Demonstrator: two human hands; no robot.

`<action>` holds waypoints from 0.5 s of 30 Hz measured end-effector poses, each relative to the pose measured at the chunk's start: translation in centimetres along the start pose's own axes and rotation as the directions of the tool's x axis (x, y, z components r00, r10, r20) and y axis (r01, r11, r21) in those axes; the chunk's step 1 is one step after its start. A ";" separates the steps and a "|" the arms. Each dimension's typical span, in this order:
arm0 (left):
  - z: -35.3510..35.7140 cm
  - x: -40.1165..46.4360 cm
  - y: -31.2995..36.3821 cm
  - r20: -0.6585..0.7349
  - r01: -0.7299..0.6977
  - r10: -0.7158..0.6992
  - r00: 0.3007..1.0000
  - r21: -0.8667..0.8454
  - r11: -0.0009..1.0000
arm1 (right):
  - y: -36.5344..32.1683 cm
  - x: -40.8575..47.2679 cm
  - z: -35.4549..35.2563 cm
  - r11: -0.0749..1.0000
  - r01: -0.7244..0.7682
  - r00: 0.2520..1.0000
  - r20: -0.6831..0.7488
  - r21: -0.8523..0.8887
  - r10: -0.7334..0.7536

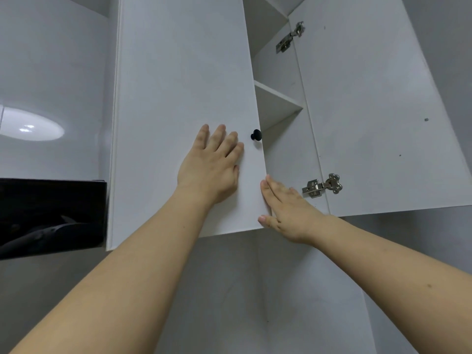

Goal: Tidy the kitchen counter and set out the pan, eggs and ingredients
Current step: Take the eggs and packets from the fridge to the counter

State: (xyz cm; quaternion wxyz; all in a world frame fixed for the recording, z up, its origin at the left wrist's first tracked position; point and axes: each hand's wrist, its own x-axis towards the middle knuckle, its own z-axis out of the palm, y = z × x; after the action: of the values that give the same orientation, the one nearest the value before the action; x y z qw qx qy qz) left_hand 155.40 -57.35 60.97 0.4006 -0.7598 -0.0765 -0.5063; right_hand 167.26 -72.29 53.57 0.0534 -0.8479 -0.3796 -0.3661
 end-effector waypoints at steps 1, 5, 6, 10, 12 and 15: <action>-0.2 0.0 0.1 0.013 0.001 -0.001 1.000 0.004 1.000 | 0.1 -0.3 -0.3 0.998 0.001 1.000 0.010 -0.062 -0.001; -0.6 0.0 0.0 0.060 0.000 -0.001 0.998 0.016 1.000 | 0.1 -2.2 -1.8 0.966 0.032 0.998 0.057 -0.257 -0.018; -0.7 0.0 -0.1 0.074 0.001 -0.002 0.997 0.012 1.000 | 0.3 -2.8 -2.4 0.962 0.030 0.997 0.071 -0.273 -0.011; -1.8 0.3 0.1 0.145 0.028 -0.019 0.989 -0.057 0.998 | 1.6 -5.2 -6.2 0.953 -0.025 0.994 0.094 -0.301 0.056; -2.6 0.6 0.4 0.154 0.075 -0.049 0.987 -0.167 0.983 | 2.5 -6.4 -8.4 0.948 -0.074 0.991 0.084 -0.310 0.105; -4.2 1.2 1.1 0.076 0.073 -0.055 0.996 -0.261 0.962 | 3.6 -7.8 -11.4 0.935 -0.130 0.986 0.053 -0.331 0.157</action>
State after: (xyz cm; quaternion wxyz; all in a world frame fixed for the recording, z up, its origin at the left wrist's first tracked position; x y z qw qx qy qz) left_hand 153.57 -61.33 62.05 0.2764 -0.8204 -0.0466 -0.4984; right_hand 159.65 -83.72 57.34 -0.0759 -0.8843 -0.2528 -0.3852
